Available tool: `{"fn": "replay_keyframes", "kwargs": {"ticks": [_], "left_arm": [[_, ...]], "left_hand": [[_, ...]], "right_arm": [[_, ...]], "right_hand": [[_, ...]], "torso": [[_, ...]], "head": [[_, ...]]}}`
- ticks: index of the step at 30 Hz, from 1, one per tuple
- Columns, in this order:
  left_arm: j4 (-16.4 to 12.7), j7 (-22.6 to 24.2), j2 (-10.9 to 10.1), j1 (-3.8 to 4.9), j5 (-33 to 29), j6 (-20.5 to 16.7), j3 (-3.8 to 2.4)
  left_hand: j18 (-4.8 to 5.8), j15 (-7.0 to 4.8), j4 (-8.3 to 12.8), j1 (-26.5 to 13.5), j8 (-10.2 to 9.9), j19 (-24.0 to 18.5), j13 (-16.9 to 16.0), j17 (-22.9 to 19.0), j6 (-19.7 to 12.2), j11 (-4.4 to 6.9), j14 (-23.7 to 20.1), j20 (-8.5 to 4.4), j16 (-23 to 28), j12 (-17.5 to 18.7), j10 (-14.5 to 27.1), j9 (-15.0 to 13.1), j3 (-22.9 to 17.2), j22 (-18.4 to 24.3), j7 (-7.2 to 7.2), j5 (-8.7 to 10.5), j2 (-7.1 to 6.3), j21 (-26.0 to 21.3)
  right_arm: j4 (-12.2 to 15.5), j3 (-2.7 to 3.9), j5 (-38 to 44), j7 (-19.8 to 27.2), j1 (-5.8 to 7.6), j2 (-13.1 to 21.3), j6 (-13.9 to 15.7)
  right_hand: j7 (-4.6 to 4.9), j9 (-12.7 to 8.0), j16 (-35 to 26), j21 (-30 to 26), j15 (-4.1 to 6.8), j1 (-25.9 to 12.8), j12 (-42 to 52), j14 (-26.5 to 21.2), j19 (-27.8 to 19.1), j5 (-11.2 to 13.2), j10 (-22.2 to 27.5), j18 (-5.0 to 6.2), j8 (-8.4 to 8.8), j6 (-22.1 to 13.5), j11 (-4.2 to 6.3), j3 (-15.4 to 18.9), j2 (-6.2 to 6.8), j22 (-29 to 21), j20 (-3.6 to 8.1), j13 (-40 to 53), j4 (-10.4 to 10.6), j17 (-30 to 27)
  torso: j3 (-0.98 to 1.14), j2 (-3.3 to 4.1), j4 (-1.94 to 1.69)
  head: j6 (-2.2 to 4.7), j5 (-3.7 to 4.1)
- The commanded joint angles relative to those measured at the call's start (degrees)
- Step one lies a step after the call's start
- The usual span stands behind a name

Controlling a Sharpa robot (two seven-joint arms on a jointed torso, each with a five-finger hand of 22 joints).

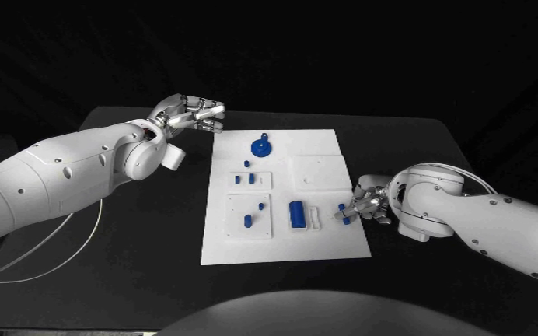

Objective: Assemble the parts on the task board

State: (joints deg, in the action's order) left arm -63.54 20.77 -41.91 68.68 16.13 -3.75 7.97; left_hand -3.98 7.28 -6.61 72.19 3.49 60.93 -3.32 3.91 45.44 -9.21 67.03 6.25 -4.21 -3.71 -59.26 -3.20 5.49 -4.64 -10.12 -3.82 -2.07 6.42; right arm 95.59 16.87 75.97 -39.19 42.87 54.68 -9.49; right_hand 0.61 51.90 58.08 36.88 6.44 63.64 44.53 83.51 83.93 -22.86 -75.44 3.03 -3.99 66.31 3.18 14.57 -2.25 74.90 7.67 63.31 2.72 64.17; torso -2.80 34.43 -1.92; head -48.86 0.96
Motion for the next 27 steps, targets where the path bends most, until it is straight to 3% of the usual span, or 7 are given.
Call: {"fn": "replay_keyframes", "kwargs": {"ticks": [1, 15, 17, 18, 19, 21, 27], "left_arm": [[-0.1, 0.5, 0.1, -0.08, -0.3, 0.4, -0.03], [-0.2, 0.2, 0.0, -0.08, -0.3, 0.7, -0.03], [-0.2, 0.2, 0.0, -0.08, -0.3, 0.7, -0.03], [-0.2, 0.1, 0.0, -0.08, -0.3, 0.7, -0.03], [-0.2, 0.1, 0.0, -0.08, -0.3, 0.6, -0.03], [-0.2, 0.1, 0.0, -0.08, -0.3, 0.6, -0.03], [-0.3, 0.1, -0.1, -0.08, -0.3, 0.7, -0.03]], "left_hand": [[-0.05, 0.03, -0.2, -0.2, -0.3, -0.2, -0.1, 0.1, -0.5, 0.09, -0.5, 0.27, 0.1, 0.0, 0.4, 0.1, -0.2, 0.0, -0.17, 0.23, -0.1, -0.3], [-0.05, 0.04, -0.3, -0.3, -0.3, -0.2, -0.1, 0.1, -0.6, 0.09, -0.6, 0.27, 0.1, 0.0, 0.4, 0.1, -0.1, 0.0, -0.17, 0.27, -0.02, -0.3], [-0.06, 0.03, -0.7, -0.7, -0.3, -0.2, -0.1, 0.1, -0.5, 0.09, -0.5, 0.27, 0.1, 0.0, 0.4, 0.1, -0.1, 0.0, -0.18, 0.22, 0.25, -0.3], [-0.06, 0.03, -0.8, -0.8, -0.3, -0.2, -0.1, 0.1, -0.6, 0.09, -0.5, 0.27, 0.1, 0.0, 0.4, 0.1, -0.1, 0.0, -0.19, 0.18, 0.36, -0.3], [-0.05, 0.03, -0.8, -0.8, -0.4, -0.2, -0.1, 0.1, -0.6, 0.09, -0.5, 0.27, 0.1, 0.0, 0.4, 0.1, -0.1, 0.0, -0.19, 0.17, 0.4, -0.3], [-0.05, 0.03, -0.8, -0.8, -0.4, -0.2, -0.1, 0.1, -0.6, 0.09, -0.5, 0.27, 0.1, 0.0, 0.4, 0.1, -0.1, 0.0, -0.19, 0.17, 0.4, -0.3], [-0.06, 0.04, -0.9, -0.9, -0.3, -0.2, -0.1, 0.1, -0.7, 0.08, -0.5, 0.27, 0.1, 0.0, 0.4, 0.1, 0.0, 0.0, -0.2, 0.15, 0.81, -0.3]], "right_arm": [[-0.1, -0.12, 2.9, -0.3, -0.27, -0.3, 1.5], [-0.8, -1.21, 4.1, -1.4, -0.43, -1.4, 0.1], [-1.0, -1.58, 4.4, -1.9, -0.43, -1.6, -0.7], [-1.1, -1.8, 4.5, -2.1, -0.43, -1.6, -0.9], [-1.1, -1.98, 4.6, -2.3, -0.43, -1.7, -1.2], [-1.3, -2.27, 4.7, -2.6, -0.43, -1.9, -1.6], [-1.4, -2.58, 4.3, -2.9, -0.44, -2.1, -1.8]], "right_hand": [[0.4, -3.9, -0.3, -0.2, -0.36, 0.5, -0.2, 0.0, 3.0, 0.2, 0.5, 0.43, 0.34, -0.3, -0.14, -0.1, 0.06, 4.1, -0.36, -0.2, 0.2, 0.2], [0.46, -8.1, -0.4, -0.3, -0.3, 3.8, -0.5, 0.0, 2.9, -6.0, 0.8, 0.39, 0.36, -0.8, -0.1, -0.9, -1.84, 4.1, -0.36, -0.4, -3.1, 0.3], [0.32, -9.2, -0.5, -0.5, -0.09, 7.8, -1.1, -0.1, 2.8, -2.4, 1.3, 0.27, 0.49, -0.9, 0.05, -4.7, -1.78, 4.1, -0.18, -0.7, -6.7, 0.3], [0.11, -10.5, -0.6, -0.5, 0.09, 9.1, -1.5, -0.1, 2.8, 4.8, 1.7, 0.13, 0.6, -0.9, 0.05, -10.7, -0.85, 4.1, 0.01, -0.8, -8.0, 0.4], [0.41, -13.5, -0.7, -0.7, 0.0, 5.7, -1.9, -0.1, 2.8, 8.2, 1.9, -0.06, 0.66, -0.2, 0.0, -26.0, 5.35, 4.1, 0.1, -0.9, -8.1, 0.5], [0.44, -12.9, -0.7, -0.7, -0.03, 2.0, -1.6, 0.0, 2.8, 3.6, 1.6, 0.09, 0.24, 0.7, -0.02, -37.0, 9.07, 4.2, -0.09, -0.7, -9.6, 0.6], [1.0, -9.1, -0.6, -0.5, -0.16, 0.3, -1.8, -0.1, 2.8, -4.6, 1.9, 0.28, 0.12, 0.4, 0.02, -43.1, 9.64, 4.3, -0.08, -0.7, -12.4, 0.9]], "torso": [[-0.01, -0.01, -0.04], [-0.02, 0.03, -0.03], [-0.01, 0.01, -0.04], [-0.01, -0.01, -0.05], [0.0, -0.01, -0.05], [0.02, 0.01, -0.02], [0.01, 0.02, 0.05]], "head": [[0.03, 0.0], [-0.13, -0.18], [-0.13, -0.13], [-0.22, -0.08], [-0.25, -0.06], [-0.28, -0.17], [-0.14, -0.34]]}}
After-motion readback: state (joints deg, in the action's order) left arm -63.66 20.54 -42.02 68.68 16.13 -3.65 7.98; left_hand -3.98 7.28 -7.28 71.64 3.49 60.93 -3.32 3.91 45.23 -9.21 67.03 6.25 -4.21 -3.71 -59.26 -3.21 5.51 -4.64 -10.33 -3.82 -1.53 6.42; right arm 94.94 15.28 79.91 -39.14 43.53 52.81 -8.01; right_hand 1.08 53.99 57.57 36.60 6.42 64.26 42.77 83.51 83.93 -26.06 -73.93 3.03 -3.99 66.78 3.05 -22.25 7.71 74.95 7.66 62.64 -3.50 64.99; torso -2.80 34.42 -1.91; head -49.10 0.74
